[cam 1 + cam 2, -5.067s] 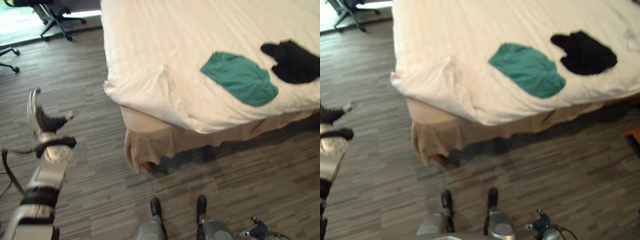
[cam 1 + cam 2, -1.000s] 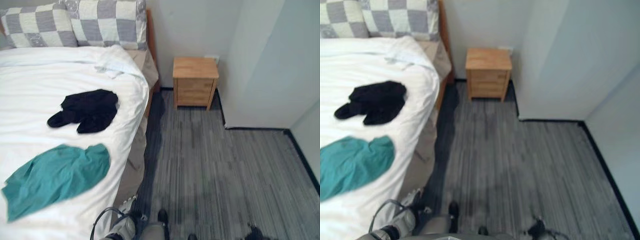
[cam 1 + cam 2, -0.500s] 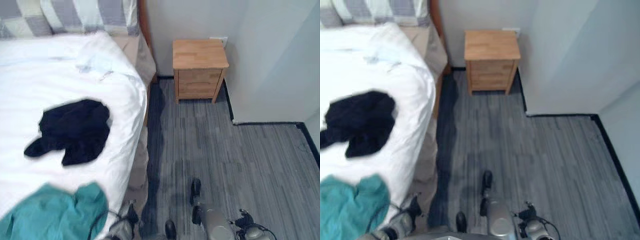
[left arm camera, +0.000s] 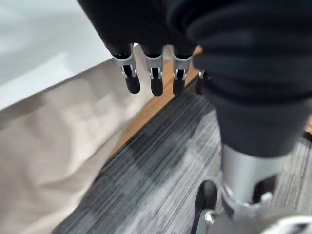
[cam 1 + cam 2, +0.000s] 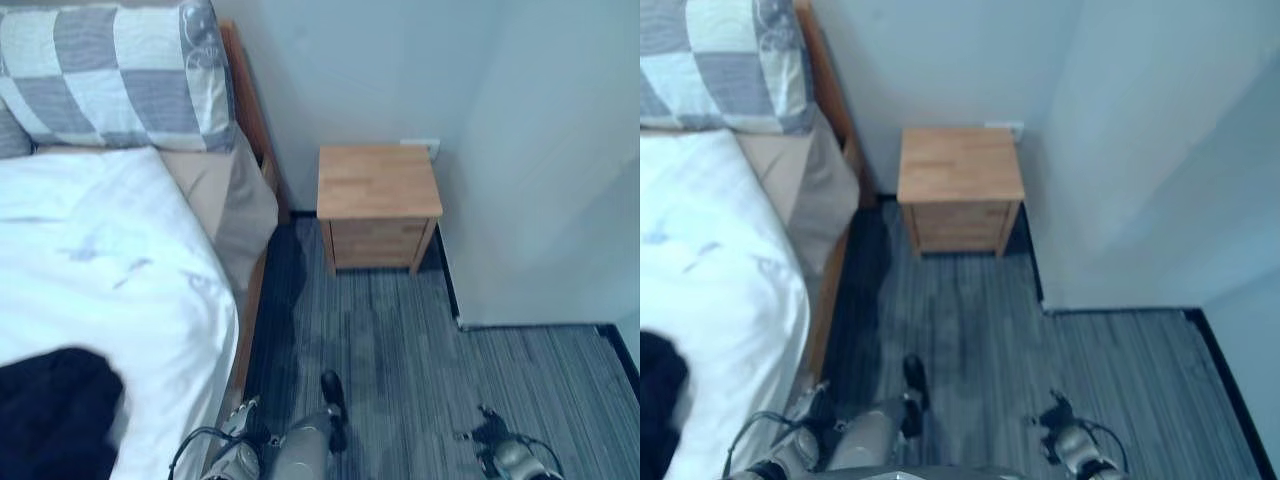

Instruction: Tidy up the quilt and then pick up the clothes from the bed and put them into the laundry hamper.

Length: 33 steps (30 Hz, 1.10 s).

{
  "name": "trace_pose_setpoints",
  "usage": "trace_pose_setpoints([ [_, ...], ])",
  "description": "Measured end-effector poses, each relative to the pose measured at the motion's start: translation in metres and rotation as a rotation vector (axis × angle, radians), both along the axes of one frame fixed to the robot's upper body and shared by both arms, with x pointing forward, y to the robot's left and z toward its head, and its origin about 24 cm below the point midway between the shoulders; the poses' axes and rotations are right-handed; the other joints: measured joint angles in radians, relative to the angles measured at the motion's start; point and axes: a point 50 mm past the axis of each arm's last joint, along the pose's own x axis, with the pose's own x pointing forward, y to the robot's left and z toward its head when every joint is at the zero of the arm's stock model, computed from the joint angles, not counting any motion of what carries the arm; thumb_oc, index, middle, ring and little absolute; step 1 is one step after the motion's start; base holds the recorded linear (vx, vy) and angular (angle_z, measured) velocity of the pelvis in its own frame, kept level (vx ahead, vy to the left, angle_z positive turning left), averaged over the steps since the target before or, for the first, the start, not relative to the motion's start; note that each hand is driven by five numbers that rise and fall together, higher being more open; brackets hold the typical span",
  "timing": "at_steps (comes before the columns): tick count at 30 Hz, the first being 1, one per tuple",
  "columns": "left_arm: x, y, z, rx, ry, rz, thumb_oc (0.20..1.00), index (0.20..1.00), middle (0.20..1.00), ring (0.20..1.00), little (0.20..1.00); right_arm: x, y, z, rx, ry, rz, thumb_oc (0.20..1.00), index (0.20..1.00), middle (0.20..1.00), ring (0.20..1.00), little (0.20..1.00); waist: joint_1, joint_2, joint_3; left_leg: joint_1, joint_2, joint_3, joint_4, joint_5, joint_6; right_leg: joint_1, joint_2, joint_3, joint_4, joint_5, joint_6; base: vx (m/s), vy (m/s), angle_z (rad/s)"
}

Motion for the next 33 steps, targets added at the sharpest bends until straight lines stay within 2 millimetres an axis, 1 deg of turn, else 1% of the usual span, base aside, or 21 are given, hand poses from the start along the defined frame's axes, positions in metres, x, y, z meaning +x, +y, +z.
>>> trace_pose_setpoints([
  [1,0.001,0.001,0.0,0.005,-0.001,-0.001,1.0,1.0,1.0,1.0,1.0,-0.007,0.002,-0.002,0.007,0.022,0.004,1.0,1.0,1.0,1.0,1.0,-0.004,-0.007,0.0,0.032,-0.007,-0.037,-0.027,-0.003,0.003,-0.089,-0.04,-0.054,0.228,0.077,0.058,0.5,0.13,1.08],
  [2,0.003,0.003,0.002,0.009,-0.004,0.005,1.0,1.0,1.0,1.0,1.0,-0.018,0.003,-0.005,0.022,0.052,-0.02,1.0,1.0,1.0,1.0,1.0,-0.024,-0.02,0.019,0.101,-0.02,-0.101,-0.055,0.006,-0.018,-0.207,-0.124,-0.077,0.532,0.239,0.054,0.47,-0.067,1.47],
  [3,0.0,0.005,0.001,-0.004,0.0,0.052,1.0,1.0,1.0,1.0,1.0,-0.025,0.0,-0.007,0.019,0.071,-0.057,1.0,1.0,1.0,1.0,1.0,-0.04,-0.036,0.019,0.167,-0.04,-0.164,-0.07,-0.027,-0.037,-0.306,-0.161,-0.027,0.621,0.139,0.028,0.59,-0.152,1.49],
  [4,-0.004,0.005,-0.001,-0.004,0.009,0.064,1.0,1.0,1.0,1.0,1.0,-0.024,-0.002,-0.006,0.016,0.067,-0.065,1.0,1.0,1.0,1.0,1.0,-0.039,-0.03,0.019,0.194,-0.044,-0.203,-0.083,-0.042,-0.04,-0.357,-0.17,-0.005,0.61,0.105,0.041,0.6,-0.261,1.53],
  [5,0.007,0.004,0.003,-0.017,-0.025,0.087,1.0,1.0,1.0,1.0,1.0,-0.021,-0.004,-0.005,0.015,0.057,-0.083,1.0,1.0,1.0,1.0,1.0,-0.033,-0.005,0.029,0.232,-0.028,-0.291,-0.108,-0.066,-0.071,-0.417,-0.164,0.031,0.45,0.05,-0.001,0.26,-0.165,1.6],
  [8,0.029,0.007,0.013,-0.019,-0.104,0.106,1.0,1.0,1.0,1.0,1.0,-0.016,-0.006,-0.004,0.019,0.038,-0.095,1.0,1.0,1.0,1.0,1.0,-0.045,-0.006,0.037,0.251,-0.04,-0.469,-0.109,-0.068,-0.096,-0.465,-0.18,0.194,-0.006,0.064,0.024,0.43,-0.319,2.23],
  [10,0.032,0.008,0.013,-0.012,-0.103,0.111,1.0,1.0,1.0,1.0,1.0,-0.016,-0.014,-0.001,-0.006,0.035,-0.073,1.0,1.0,1.0,1.0,1.0,-0.051,-0.009,0.044,0.24,-0.04,-0.622,-0.058,-0.128,-0.139,-0.441,-0.131,0.464,-0.239,0.094,0.06,0.25,-0.294,2.33],
  [11,0.025,0.019,0.013,0.023,-0.076,0.111,1.0,1.0,1.0,1.0,1.0,-0.023,-0.016,-0.004,-0.003,0.072,-0.109,1.0,1.0,1.0,1.0,1.0,-0.048,-0.06,0.045,0.254,-0.074,-0.606,-0.017,-0.179,-0.174,-0.414,-0.184,0.478,-0.292,0.191,0.041,0.17,-0.228,2.31],
  [12,0.017,0.024,0.012,0.026,-0.067,0.135,1.0,1.0,1.0,1.0,1.0,-0.02,-0.017,-0.004,-0.007,0.082,-0.116,1.0,1.0,1.0,1.0,1.0,-0.029,-0.059,0.055,0.267,-0.059,-0.623,-0.015,-0.209,-0.192,-0.414,-0.185,0.429,-0.246,0.27,0.01,0.27,-0.363,1.99],
  [13,0.01,0.025,0.009,0.018,-0.058,0.162,1.0,1.0,1.0,1.0,1.0,-0.018,-0.018,-0.003,-0.011,0.079,-0.115,1.0,1.0,1.0,1.0,1.0,-0.016,-0.06,0.057,0.263,-0.042,-0.639,0.001,-0.231,-0.18,-0.416,-0.181,0.38,-0.215,0.28,-0.004,0.13,-0.196,1.26],
  [14,-0.005,0.028,0.006,0.017,-0.034,0.183,1.0,1.0,1.0,1.0,1.0,-0.012,-0.02,-0.001,-0.011,0.063,-0.119,1.0,1.0,1.0,1.0,1.0,-0.006,-0.034,0.054,0.238,-0.006,-0.621,0.035,-0.231,-0.201,-0.402,-0.154,0.319,-0.202,0.266,-0.036,0.18,-0.29,1.44],
  [16,-0.009,0.026,0.003,-0.001,-0.021,0.202,1.0,1.0,1.0,1.0,1.0,0.001,-0.026,0.005,-0.017,0.013,-0.117,1.0,1.0,1.0,1.0,1.0,-0.022,-0.038,0.056,0.18,0.02,-0.596,0.06,-0.22,-0.217,-0.395,-0.156,0.218,-0.236,0.257,-0.061,0.03,-0.144,1.8],
  [17,-0.016,0.023,0.0,-0.012,-0.001,0.208,1.0,1.0,1.0,1.0,1.0,0.013,-0.033,0.01,-0.031,-0.021,-0.131,1.0,1.0,1.0,1.0,1.0,-0.02,-0.032,0.068,0.148,0.051,-0.47,0.06,-0.191,-0.233,-0.36,-0.169,0.114,-0.268,0.281,-0.106,-0.06,-0.032,2.0],
  [20,-0.014,0.02,0.0,-0.019,0.002,0.196,1.0,1.0,1.0,1.0,1.0,0.026,-0.042,0.019,-0.028,-0.093,-0.174,1.0,1.0,1.0,1.0,1.0,-0.063,-0.045,0.076,0.087,0.127,-0.051,0.048,-0.191,-0.275,-0.29,-0.195,-0.06,-0.373,0.294,-0.122,0.07,0.042,2.1],
  [21,-0.021,0.022,-0.001,-0.017,0.021,0.2,1.0,1.0,1.0,1.0,1.0,0.041,-0.044,0.027,-0.026,-0.155,-0.182,1.0,1.0,1.0,1.0,1.0,-0.069,-0.038,0.077,0.101,0.187,0.138,0.051,-0.19,-0.295,-0.261,-0.188,-0.131,-0.402,0.291,-0.112,0.17,0.092,1.6],
  [22,-0.025,0.023,-0.002,-0.008,0.039,0.203,1.0,1.0,1.0,1.0,1.0,0.045,-0.044,0.03,-0.019,-0.185,-0.185,1.0,1.0,1.0,1.0,1.0,-0.095,-0.028,0.075,0.116,0.212,0.216,0.046,-0.19,-0.295,-0.238,-0.176,-0.155,-0.417,0.291,-0.112,0.15,0.096,0.94],
  [25,-0.036,0.023,-0.005,-0.022,0.071,0.226,1.0,1.0,1.0,1.0,1.0,0.082,-0.054,0.063,-0.038,-0.391,-0.113,1.0,1.0,1.0,1.0,1.0,-0.085,0.018,0.077,0.177,0.174,0.099,-0.011,-0.183,-0.286,-0.233,-0.176,-0.189,-0.349,0.265,-0.077,0.11,0.113,0.4],
  [27,-0.035,0.024,-0.005,-0.024,0.063,0.235,1.0,1.0,1.0,1.0,1.0,0.096,-0.06,0.087,-0.053,-0.507,-0.08,1.0,1.0,1.0,1.0,1.0,-0.104,0.03,0.078,0.22,0.141,0.055,-0.067,-0.172,-0.252,-0.297,-0.25,-0.199,-0.126,0.214,-0.007,0.08,0.106,0.55],
  [30,-0.034,0.046,0.003,0.043,0.054,0.221,1.0,1.0,1.0,1.0,1.0,0.118,-0.059,0.121,-0.075,-0.672,-0.02,1.0,1.0,1.0,1.0,1.0,-0.107,-0.019,0.079,0.238,0.09,0.051,-0.076,-0.12,-0.204,-0.444,-0.377,-0.057,0.219,0.173,0.042,0.0,-0.018,0.49],
  [32,-0.032,0.056,0.007,0.071,0.046,0.22,1.0,1.0,1.0,1.0,1.0,0.127,-0.056,0.132,-0.075,-0.726,-0.002,1.0,1.0,1.0,1.0,1.0,-0.09,-0.043,0.076,0.229,0.074,0.02,-0.083,-0.111,-0.192,-0.487,-0.371,-0.001,0.216,0.172,0.043,0.07,-0.117,0.53],
  [33,-0.023,0.063,0.013,0.09,0.026,0.213,1.0,1.0,1.0,1.0,1.0,0.143,-0.053,0.154,-0.083,-0.825,0.017,1.0,1.0,1.0,1.0,1.0,-0.091,-0.042,0.084,0.203,0.075,-0.035,-0.093,-0.087,-0.196,-0.495,-0.318,0.075,0.111,0.169,0.04,0.12,-0.152,0.69],
])
